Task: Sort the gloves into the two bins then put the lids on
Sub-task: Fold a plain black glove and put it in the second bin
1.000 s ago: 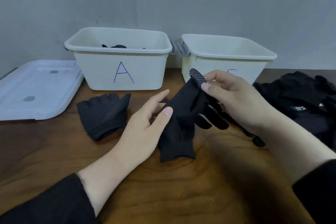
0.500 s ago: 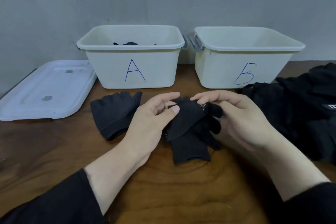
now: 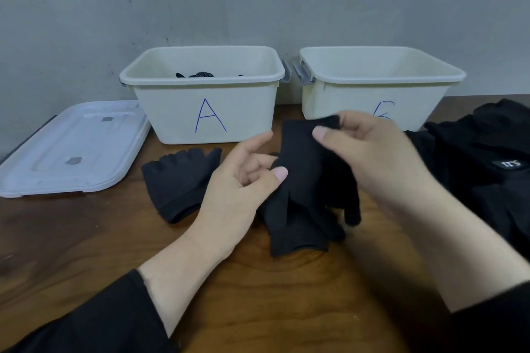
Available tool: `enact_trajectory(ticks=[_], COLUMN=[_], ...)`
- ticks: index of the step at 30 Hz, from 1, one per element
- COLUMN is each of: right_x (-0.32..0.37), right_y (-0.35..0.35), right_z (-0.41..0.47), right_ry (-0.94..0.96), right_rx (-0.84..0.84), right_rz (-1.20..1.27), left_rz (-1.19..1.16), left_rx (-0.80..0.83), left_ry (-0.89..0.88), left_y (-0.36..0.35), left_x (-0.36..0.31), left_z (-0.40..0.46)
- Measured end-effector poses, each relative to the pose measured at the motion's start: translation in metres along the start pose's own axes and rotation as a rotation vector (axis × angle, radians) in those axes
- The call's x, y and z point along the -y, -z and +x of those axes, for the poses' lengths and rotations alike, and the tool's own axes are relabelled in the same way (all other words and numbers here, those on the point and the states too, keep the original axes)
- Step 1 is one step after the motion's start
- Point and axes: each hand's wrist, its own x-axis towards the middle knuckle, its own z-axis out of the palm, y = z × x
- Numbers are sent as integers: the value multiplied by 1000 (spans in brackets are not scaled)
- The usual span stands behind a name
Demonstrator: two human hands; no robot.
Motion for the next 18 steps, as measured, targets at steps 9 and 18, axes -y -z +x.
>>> enact_trajectory(ticks=[9,18], right_x=[49,74], right_y=[30,54], right_z=[22,21], right_ry=[10,-67], right_rx=[-61,31], right_rz=[-133,-366], left_rz=[-133,208], left_rx=[-26,-185], left_ry=[10,-124], left_y=[5,12], left_x=[-6,-2], left_z=[2,1])
